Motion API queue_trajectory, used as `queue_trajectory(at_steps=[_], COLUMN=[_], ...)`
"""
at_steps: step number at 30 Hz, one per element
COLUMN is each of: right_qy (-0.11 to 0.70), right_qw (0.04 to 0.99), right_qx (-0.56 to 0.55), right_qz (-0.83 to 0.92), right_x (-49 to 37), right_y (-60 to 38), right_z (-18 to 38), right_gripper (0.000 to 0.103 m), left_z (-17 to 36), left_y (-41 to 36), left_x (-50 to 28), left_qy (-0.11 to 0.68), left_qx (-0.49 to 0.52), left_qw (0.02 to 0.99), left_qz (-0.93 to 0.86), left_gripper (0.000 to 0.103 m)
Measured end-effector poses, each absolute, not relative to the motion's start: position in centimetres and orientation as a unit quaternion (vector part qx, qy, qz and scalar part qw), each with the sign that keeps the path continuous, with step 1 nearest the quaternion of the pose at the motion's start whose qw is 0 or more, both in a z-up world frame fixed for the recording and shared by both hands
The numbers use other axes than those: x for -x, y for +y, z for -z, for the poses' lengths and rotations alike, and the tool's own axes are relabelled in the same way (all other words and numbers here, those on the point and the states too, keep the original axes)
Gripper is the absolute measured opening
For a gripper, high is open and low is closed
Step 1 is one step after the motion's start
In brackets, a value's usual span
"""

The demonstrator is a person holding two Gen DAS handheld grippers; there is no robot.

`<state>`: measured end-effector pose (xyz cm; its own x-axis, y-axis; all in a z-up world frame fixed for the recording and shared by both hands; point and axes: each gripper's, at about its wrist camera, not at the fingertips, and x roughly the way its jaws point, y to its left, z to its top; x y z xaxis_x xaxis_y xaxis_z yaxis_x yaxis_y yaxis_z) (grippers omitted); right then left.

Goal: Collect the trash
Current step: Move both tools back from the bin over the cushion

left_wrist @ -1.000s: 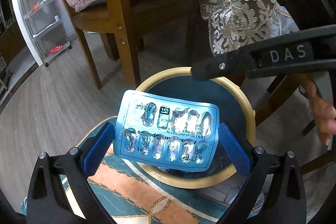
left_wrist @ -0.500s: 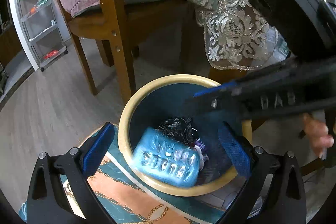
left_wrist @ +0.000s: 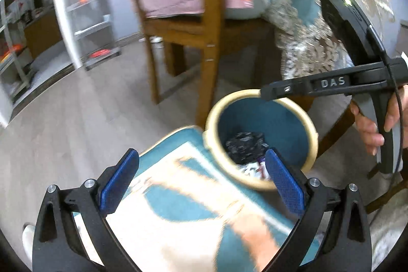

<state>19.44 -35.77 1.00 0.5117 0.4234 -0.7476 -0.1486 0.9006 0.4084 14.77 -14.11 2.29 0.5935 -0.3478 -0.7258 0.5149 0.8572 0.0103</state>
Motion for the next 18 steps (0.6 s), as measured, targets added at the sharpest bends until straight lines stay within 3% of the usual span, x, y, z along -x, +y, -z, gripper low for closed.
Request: queue_trajectory(at_steps=[3,7,18], right_qy=[0.452,0.442,0.454], right_qw=[0.864,0.868,0.84], right_qx=[-0.116,-0.065,-0.018], right_qz=[-0.188,-0.217,-0.297], right_x=[-18.8,-17.6,-15.8], right_y=[-32.0,-26.0,-13.3], right_z=[-2.0,-2.2,-0.2], right_gripper=[0.059,0.079,0.079], left_z=[-3.6,-5.5,-6.0], left_y=[-9.8,-3.6,10.0], left_x=[-13.4,-11.0,-6.4], left_qy=[0.379,0.374,0.363], left_qx=[-0.093,-0.084,-0.061], left_qw=[0.896,0.91,0.929], left_qz=[0.214,0.161,0.038], left_gripper=[0.097,0.097,0.097])
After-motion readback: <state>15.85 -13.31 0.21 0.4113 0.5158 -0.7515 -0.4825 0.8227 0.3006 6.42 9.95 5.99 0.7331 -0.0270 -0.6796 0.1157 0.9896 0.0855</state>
